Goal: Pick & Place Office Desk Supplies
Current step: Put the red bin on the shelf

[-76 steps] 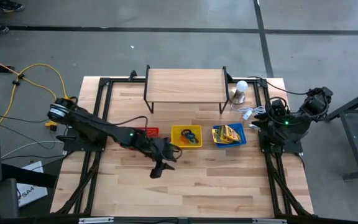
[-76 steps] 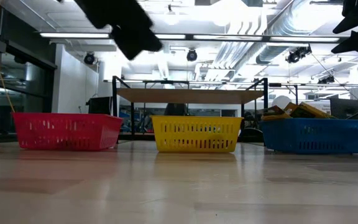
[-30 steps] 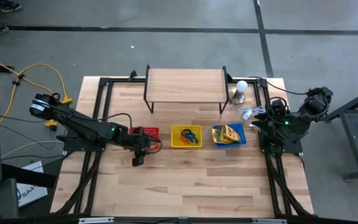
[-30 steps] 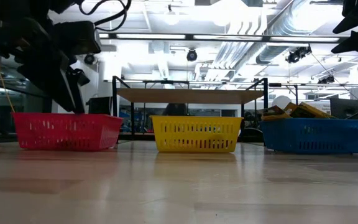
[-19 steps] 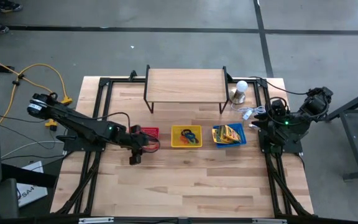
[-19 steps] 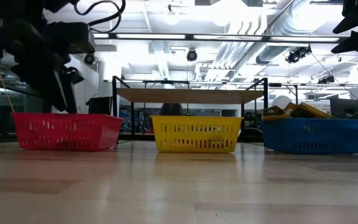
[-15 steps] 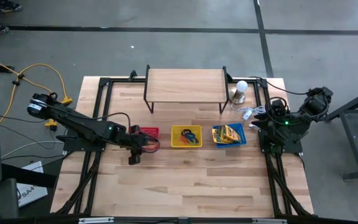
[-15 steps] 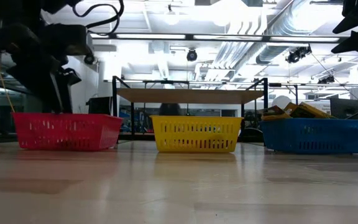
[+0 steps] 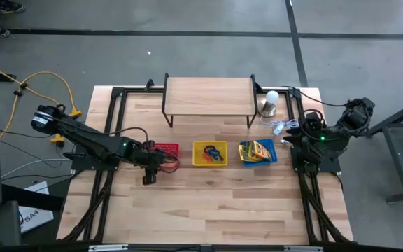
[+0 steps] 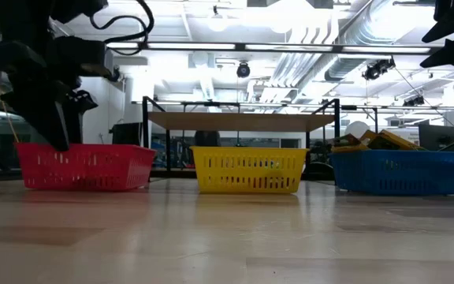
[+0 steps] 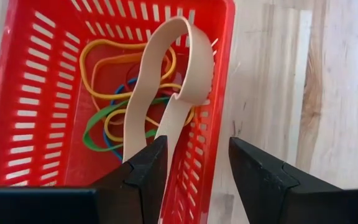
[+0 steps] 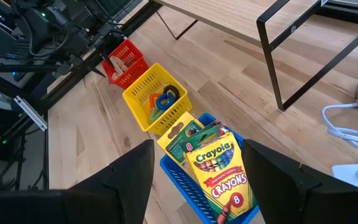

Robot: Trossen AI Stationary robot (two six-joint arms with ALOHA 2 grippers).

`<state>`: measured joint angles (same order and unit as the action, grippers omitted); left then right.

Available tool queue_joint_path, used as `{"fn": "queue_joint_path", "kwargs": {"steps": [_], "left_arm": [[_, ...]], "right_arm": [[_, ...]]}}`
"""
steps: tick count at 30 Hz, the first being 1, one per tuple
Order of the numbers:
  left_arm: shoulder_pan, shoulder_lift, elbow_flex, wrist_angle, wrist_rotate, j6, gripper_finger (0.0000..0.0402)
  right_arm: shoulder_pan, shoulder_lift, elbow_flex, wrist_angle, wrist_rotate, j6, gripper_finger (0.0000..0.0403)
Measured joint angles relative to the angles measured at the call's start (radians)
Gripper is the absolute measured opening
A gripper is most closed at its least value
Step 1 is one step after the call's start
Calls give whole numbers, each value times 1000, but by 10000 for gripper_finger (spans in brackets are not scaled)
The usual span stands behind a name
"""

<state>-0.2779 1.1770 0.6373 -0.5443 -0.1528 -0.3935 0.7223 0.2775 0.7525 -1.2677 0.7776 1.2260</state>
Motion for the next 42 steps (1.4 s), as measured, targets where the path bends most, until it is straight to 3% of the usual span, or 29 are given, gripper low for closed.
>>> {"fn": "queue_joint_path", "kwargs": {"steps": [14, 19, 29, 37, 42], "left_arm": [[0, 51, 0, 24, 1, 0, 160], [0, 51, 0, 25, 1, 0, 127], [0, 51, 0, 28, 1, -24, 12], [0, 51, 7, 58, 4, -29, 6], [0, 51, 60, 65, 58, -34, 5]], "right_arm": [[0, 0, 0, 0, 0, 0, 231], [0, 0, 0, 0, 0, 0, 231], [0, 0, 0, 0, 0, 0, 231], [0, 0, 0, 0, 0, 0, 231], [0, 0, 0, 0, 0, 0, 231]]}}
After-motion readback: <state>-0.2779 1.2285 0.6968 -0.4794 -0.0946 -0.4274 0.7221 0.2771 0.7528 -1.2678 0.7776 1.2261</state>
